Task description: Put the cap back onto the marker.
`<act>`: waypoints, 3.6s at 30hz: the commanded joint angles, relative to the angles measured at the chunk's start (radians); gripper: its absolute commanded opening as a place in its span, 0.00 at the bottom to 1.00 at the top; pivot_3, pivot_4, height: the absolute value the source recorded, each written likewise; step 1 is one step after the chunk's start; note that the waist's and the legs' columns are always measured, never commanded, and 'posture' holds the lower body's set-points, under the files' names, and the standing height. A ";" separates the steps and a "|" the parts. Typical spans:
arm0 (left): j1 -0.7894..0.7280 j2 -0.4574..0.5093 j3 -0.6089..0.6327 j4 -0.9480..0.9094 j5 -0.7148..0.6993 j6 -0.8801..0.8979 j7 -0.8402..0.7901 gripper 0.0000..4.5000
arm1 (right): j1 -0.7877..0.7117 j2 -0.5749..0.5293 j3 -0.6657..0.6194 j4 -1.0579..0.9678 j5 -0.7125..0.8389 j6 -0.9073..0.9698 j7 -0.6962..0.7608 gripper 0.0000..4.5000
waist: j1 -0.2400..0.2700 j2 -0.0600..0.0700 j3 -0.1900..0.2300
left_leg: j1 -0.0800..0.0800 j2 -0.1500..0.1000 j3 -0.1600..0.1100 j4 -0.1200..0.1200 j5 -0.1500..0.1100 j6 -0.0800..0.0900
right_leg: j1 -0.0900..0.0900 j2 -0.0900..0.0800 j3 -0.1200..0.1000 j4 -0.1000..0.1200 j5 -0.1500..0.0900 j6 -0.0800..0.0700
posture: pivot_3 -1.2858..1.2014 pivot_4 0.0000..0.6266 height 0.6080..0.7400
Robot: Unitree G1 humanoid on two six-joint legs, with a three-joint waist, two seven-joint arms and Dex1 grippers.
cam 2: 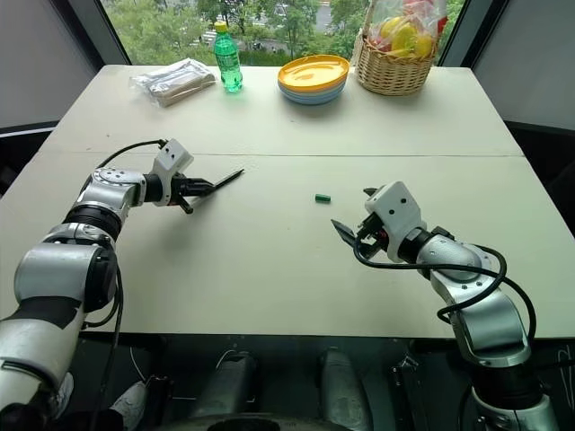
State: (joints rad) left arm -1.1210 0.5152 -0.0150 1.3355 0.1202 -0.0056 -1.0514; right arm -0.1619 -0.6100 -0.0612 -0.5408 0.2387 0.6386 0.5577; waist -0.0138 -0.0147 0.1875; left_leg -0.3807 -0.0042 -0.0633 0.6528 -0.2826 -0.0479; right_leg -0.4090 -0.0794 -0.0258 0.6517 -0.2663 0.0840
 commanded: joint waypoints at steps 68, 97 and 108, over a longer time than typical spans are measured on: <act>0.616 0.241 0.079 -1.117 -0.443 0.332 -0.199 0.02 | -0.599 0.245 0.186 1.239 -0.097 -0.662 0.350 1.00 | -0.007 0.001 0.000 | 0.006 0.001 0.002 -0.002 0.002 0.003 | 0.003 0.000 0.003 0.000 0.001 0.001 | 0.52 0.24 1.00; 0.722 0.347 0.086 -1.309 -0.485 0.367 -0.204 0.02 | -0.781 0.165 0.181 1.738 -0.280 -0.890 0.400 1.00 | -0.003 0.002 0.000 | 0.006 0.000 0.004 -0.003 0.002 0.002 | 0.003 -0.001 0.006 0.000 0.001 0.001 | 0.52 0.24 1.00; 0.694 0.344 0.079 -1.284 -0.475 0.356 -0.204 0.01 | -0.763 0.160 0.181 1.768 -0.304 -0.855 0.419 0.59 | -0.002 0.002 0.000 | 0.008 0.000 0.004 -0.002 0.002 0.002 | 0.005 -0.001 0.006 0.000 0.001 0.001 | 0.52 0.24 1.00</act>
State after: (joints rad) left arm -0.4084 0.8470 0.0526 0.0642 -0.3498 0.3632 -1.2563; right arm -0.9530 -0.4198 0.1114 1.1852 -0.0252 -0.2402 0.9919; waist -0.0154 -0.0128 0.1875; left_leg -0.3728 -0.0040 -0.0596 0.6511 -0.2808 -0.0455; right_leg -0.4034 -0.0801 -0.0198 0.6516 -0.2649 0.0851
